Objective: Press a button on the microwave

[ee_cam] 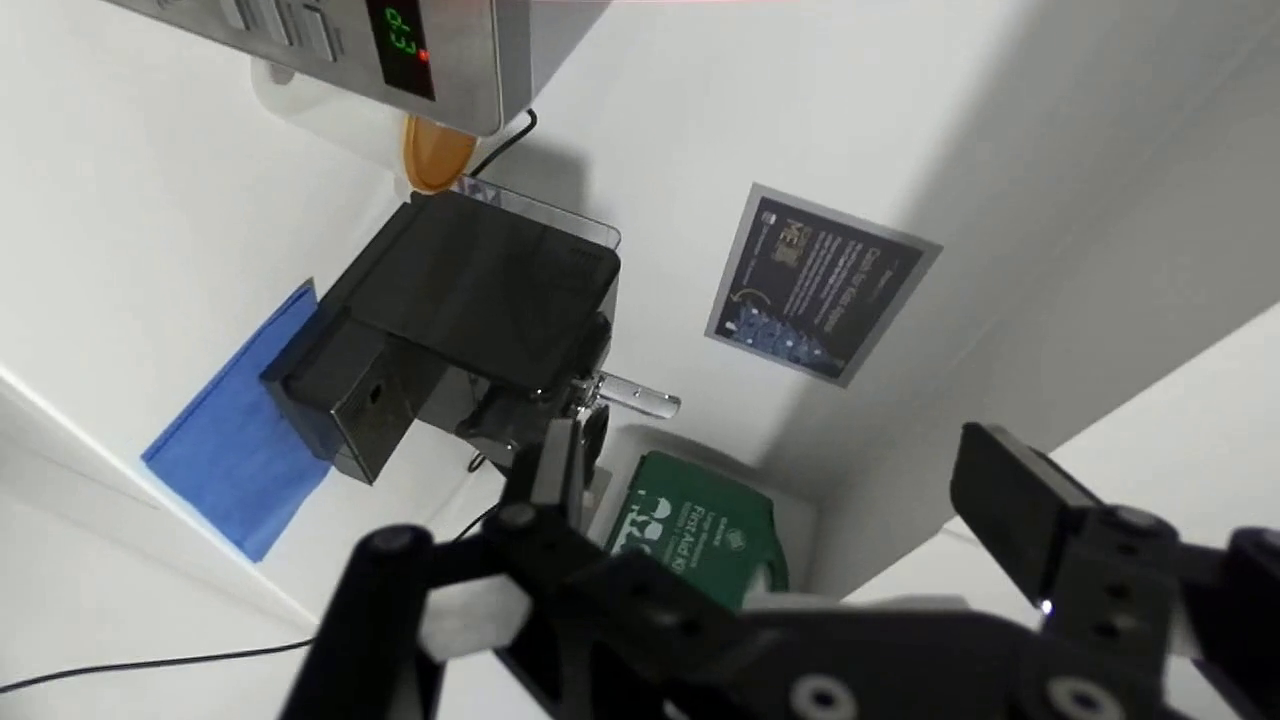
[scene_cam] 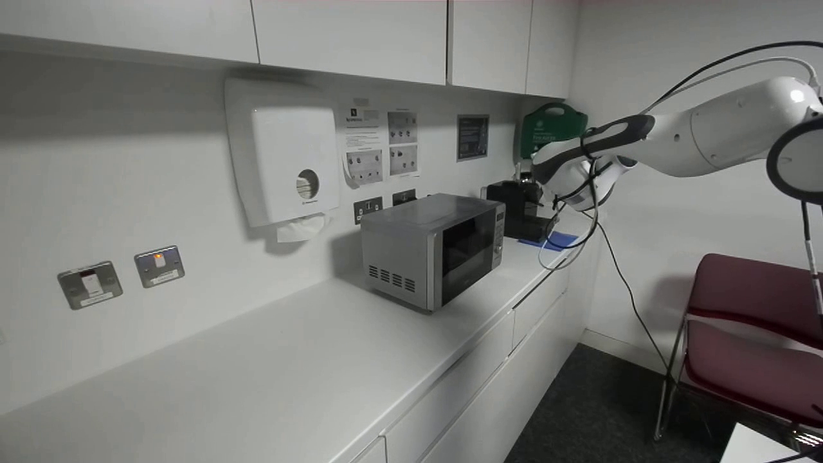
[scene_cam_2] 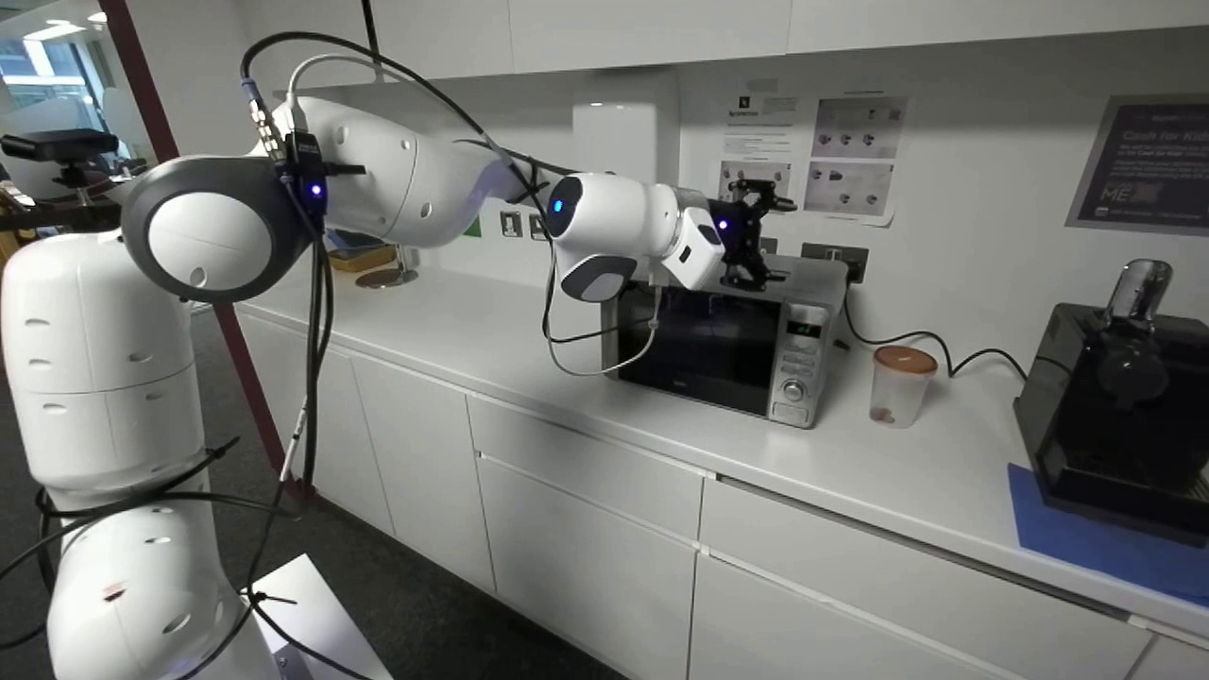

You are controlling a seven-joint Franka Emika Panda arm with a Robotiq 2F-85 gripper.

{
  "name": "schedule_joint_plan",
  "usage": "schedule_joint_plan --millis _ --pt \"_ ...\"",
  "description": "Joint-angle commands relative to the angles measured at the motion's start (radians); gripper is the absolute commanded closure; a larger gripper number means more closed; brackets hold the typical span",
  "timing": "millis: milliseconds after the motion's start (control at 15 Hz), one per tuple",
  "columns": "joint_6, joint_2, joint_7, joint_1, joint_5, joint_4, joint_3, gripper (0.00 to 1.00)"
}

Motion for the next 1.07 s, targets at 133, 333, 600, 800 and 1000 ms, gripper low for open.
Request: schedule_joint_plan --millis 133,333,600,800,1000 --pt "-0.013 -0.074 0.192 -0.06 -0.016 -0.069 0.037 0.0" --pt "-0.006 -0.029 0.16 -0.038 0.001 -0.026 0.012 0.0" --pt "-0.006 -0.032 0.163 -0.042 0.001 -0.034 0.024 0.0" --pt "-0.006 -0.032 0.163 -0.044 0.001 -0.034 0.024 0.0" --pt "-0.028 -0.036 0.172 -0.057 -0.022 -0.035 0.035 0.0"
